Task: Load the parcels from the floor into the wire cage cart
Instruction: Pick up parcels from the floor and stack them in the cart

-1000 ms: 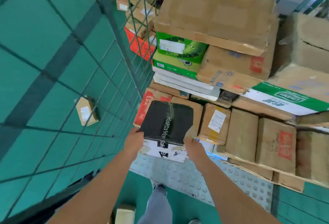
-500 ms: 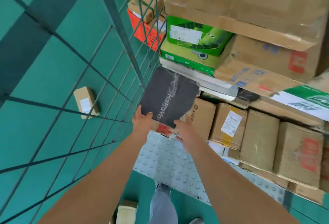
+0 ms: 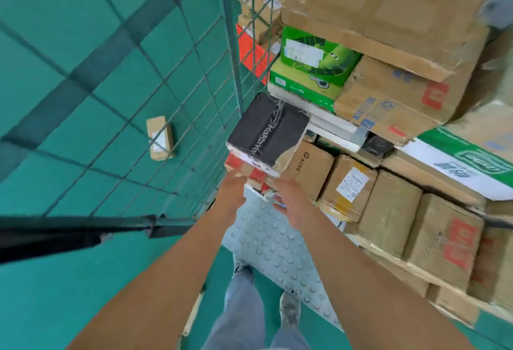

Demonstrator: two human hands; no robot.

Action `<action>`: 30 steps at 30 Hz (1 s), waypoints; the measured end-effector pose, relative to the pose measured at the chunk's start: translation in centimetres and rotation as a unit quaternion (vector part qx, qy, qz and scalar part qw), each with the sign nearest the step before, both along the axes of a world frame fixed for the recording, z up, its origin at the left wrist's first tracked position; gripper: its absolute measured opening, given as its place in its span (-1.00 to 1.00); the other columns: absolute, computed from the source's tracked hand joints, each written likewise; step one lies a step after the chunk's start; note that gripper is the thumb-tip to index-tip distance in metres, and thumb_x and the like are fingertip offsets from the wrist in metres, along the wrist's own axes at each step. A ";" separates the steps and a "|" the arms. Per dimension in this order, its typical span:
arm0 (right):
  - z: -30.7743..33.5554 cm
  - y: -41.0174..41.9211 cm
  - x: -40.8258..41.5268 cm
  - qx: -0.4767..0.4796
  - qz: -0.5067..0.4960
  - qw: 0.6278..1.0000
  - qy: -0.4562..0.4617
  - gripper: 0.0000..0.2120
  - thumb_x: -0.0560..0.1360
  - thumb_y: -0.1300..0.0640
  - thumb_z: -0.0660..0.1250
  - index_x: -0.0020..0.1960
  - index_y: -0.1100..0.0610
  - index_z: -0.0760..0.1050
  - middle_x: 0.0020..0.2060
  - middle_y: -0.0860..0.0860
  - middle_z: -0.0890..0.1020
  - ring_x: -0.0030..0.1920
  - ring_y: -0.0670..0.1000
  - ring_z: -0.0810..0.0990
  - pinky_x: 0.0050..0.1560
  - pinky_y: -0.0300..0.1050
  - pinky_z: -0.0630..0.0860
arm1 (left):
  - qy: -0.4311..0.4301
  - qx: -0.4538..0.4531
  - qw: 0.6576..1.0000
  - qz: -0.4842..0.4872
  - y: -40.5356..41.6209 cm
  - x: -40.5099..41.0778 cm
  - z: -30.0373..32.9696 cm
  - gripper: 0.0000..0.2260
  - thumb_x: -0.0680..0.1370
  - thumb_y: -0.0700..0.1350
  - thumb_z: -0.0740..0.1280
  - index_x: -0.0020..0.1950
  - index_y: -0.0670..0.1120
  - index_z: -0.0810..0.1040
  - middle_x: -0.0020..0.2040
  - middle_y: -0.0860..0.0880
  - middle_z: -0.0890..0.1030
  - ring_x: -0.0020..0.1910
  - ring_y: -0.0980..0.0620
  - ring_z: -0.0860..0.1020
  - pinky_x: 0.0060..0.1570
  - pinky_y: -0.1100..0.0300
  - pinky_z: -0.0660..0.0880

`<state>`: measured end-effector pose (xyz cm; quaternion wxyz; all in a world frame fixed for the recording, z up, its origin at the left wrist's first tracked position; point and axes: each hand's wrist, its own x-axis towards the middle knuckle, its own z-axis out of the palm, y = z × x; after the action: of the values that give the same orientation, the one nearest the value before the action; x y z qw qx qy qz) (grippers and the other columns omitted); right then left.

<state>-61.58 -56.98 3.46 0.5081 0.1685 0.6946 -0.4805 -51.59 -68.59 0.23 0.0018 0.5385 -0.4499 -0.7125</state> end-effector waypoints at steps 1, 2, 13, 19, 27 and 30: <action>1.2 0.9 0.9 -0.007 0.010 1.000 0.002 -0.74 0.68 0.00 0.23 0.35 0.00 0.39 0.19 0.00 0.49 0.13 0.05 0.50 0.29 0.03 0.52 | 0.005 -0.008 1.000 0.011 1.2 1.3 1.0 -0.66 0.71 -0.15 0.24 0.47 0.12 0.40 0.35 0.04 0.48 0.41 -0.07 0.42 0.40 -0.09 0.41; 2.1 1.9 1.9 -0.013 0.022 1.000 0.003 -0.73 0.68 0.00 0.22 0.36 0.02 0.41 0.17 0.00 0.50 0.09 0.05 0.51 0.26 0.02 0.53 | 0.002 -0.011 1.000 0.017 2.5 2.6 2.2 -0.65 0.71 -0.16 0.24 0.48 0.11 0.40 0.38 0.04 0.46 0.38 -0.04 0.43 0.38 -0.07 0.43; 6.0 9.9 17.3 -0.059 0.211 0.975 -0.021 -0.91 0.66 0.05 0.21 0.03 0.00 0.47 0.12 0.03 0.60 0.00 0.04 0.59 -0.04 -0.09 0.52 | -0.019 -0.004 0.978 0.207 17.2 20.3 8.5 -0.56 0.70 -0.13 0.23 0.58 0.00 0.28 0.32 0.03 0.43 0.26 -0.04 0.41 0.05 0.10 0.46; 7.1 10.0 25.7 -0.047 0.339 0.939 -0.030 -0.91 0.68 0.08 0.20 0.06 0.02 0.47 0.07 0.07 0.57 0.01 0.07 0.57 -0.14 -0.10 0.53 | -0.073 0.006 0.942 0.327 20.0 29.5 7.8 -0.64 0.69 -0.11 0.25 0.48 0.10 0.42 -0.06 -0.04 0.47 -0.13 -0.02 0.46 -0.06 0.06 0.47; 7.8 6.7 35.3 -0.030 0.460 0.887 0.000 -0.92 0.68 0.08 0.22 0.10 0.01 0.49 0.05 0.04 0.60 -0.01 0.04 0.60 -0.15 -0.13 0.53 | -0.030 0.018 0.876 0.481 20.0 39.1 8.8 -0.71 0.69 -0.03 0.25 0.42 0.13 0.44 0.11 0.10 0.54 0.11 0.00 0.53 0.13 0.04 0.55; 7.9 4.9 40.0 -0.018 0.500 0.866 0.007 -0.92 0.68 0.07 0.23 0.12 0.01 0.49 0.08 0.04 0.62 0.01 0.04 0.62 -0.16 -0.12 0.54 | -0.031 0.018 0.859 0.510 19.4 43.7 8.4 -0.71 0.68 -0.02 0.25 0.40 0.12 0.47 0.10 0.06 0.53 0.14 -0.04 0.52 0.15 0.02 0.55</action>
<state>-21.57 -52.08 11.34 0.6787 -0.2137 0.6803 -0.1758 -7.90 -49.22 8.60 0.3412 0.7145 -0.0988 -0.6027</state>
